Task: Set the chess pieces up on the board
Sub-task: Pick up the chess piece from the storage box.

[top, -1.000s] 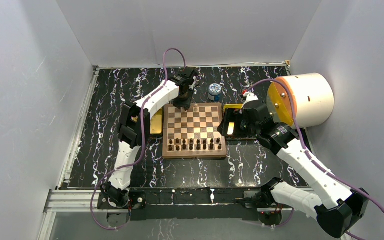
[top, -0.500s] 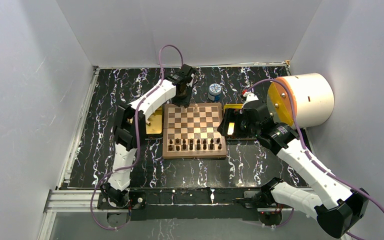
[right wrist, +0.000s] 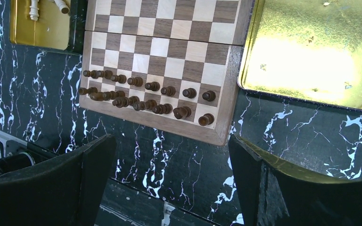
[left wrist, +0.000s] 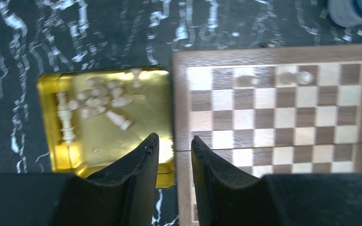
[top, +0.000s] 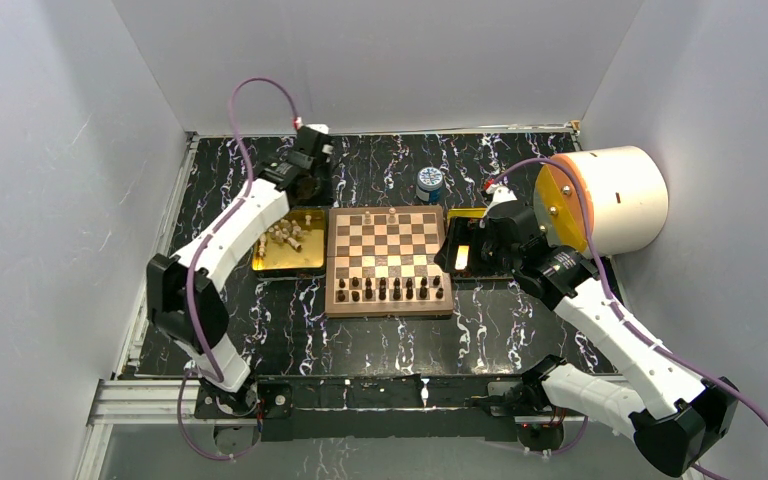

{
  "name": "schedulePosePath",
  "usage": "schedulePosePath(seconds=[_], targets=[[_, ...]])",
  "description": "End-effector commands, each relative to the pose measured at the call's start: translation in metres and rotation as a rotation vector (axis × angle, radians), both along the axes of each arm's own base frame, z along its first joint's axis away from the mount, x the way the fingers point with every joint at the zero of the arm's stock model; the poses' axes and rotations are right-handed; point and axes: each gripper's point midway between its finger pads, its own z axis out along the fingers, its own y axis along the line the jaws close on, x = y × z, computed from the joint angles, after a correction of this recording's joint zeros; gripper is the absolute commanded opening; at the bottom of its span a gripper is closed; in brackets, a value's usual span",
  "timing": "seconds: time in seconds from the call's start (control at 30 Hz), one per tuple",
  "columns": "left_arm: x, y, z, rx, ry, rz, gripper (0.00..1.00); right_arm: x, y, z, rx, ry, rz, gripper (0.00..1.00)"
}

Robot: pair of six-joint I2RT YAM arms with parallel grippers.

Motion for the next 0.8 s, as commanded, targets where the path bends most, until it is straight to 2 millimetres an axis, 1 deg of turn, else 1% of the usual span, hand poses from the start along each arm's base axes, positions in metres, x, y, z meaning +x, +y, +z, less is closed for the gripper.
schedulePosePath(seconds=[0.0,0.07,0.17,0.23,0.27,0.37,0.53,0.67,0.77], targets=[[0.001,0.053,-0.002,0.008,-0.047,0.149,0.29,0.004,0.006,0.030,0.049,-0.073,0.017,0.99],[-0.004,0.077,-0.016,0.033,-0.021,0.194,0.30,0.003,0.005,0.029,0.051,-0.074,0.015,0.99],[-0.006,0.105,-0.037,0.044,0.027,0.253,0.29,0.003,0.006,0.030,0.058,-0.071,0.015,0.99],[-0.007,0.114,-0.052,0.042,0.060,0.263,0.24,0.002,0.007,0.030,0.060,-0.069,0.017,0.99],[-0.006,0.117,-0.059,0.039,0.070,0.272,0.23,0.002,0.007,0.029,0.060,-0.067,0.019,0.99],[-0.004,0.120,-0.077,0.029,0.108,0.285,0.23,0.003,0.008,0.031,0.065,-0.068,0.021,0.99],[0.001,0.126,-0.096,0.061,0.140,0.293,0.25,0.005,0.007,0.035,0.065,-0.079,0.013,0.99],[-0.006,0.131,-0.118,0.077,0.185,0.296,0.26,0.004,0.004,0.037,0.059,-0.086,0.003,0.99],[-0.006,0.133,-0.127,0.084,0.202,0.295,0.26,0.004,0.003,0.037,0.060,-0.094,-0.003,0.99]])
